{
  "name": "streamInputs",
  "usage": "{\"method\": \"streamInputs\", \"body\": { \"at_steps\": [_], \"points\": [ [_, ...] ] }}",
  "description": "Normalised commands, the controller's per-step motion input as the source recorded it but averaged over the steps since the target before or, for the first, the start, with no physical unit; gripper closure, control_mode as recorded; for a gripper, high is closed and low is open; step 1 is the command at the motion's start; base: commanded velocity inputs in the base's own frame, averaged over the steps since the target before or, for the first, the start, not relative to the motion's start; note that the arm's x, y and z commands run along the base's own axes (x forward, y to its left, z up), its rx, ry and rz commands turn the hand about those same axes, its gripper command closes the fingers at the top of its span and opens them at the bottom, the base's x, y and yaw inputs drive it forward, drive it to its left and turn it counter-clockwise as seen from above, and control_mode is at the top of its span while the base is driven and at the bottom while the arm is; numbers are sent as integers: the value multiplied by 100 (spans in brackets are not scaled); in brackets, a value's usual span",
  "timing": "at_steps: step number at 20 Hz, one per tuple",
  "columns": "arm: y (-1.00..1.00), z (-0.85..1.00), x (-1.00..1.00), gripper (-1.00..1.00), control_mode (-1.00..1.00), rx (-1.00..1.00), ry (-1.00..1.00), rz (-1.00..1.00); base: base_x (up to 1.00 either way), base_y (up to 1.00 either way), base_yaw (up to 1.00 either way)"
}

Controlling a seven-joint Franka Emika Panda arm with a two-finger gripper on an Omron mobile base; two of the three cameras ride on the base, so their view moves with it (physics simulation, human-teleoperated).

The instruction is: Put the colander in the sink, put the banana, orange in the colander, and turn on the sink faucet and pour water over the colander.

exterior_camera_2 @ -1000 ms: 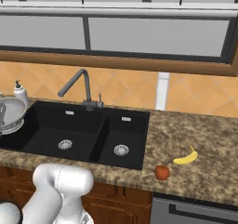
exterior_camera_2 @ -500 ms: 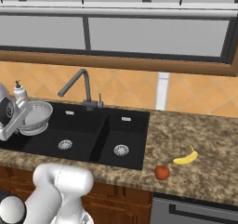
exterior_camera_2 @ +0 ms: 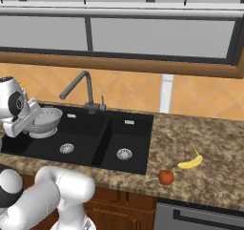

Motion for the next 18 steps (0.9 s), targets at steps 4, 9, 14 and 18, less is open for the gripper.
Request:
{"method": "streamInputs", "body": {
  "at_steps": [4,9,14,18],
  "points": [
    [5,-26,2,100,-100,-10,10,-14,0,0,0],
    [-4,-19,5,100,-100,0,7,-18,0,0,0],
    [-4,-21,0,100,-100,0,0,-21,0,0,0],
    [1,-33,-4,100,-100,0,0,-33,0,0,0]
  ]
}}
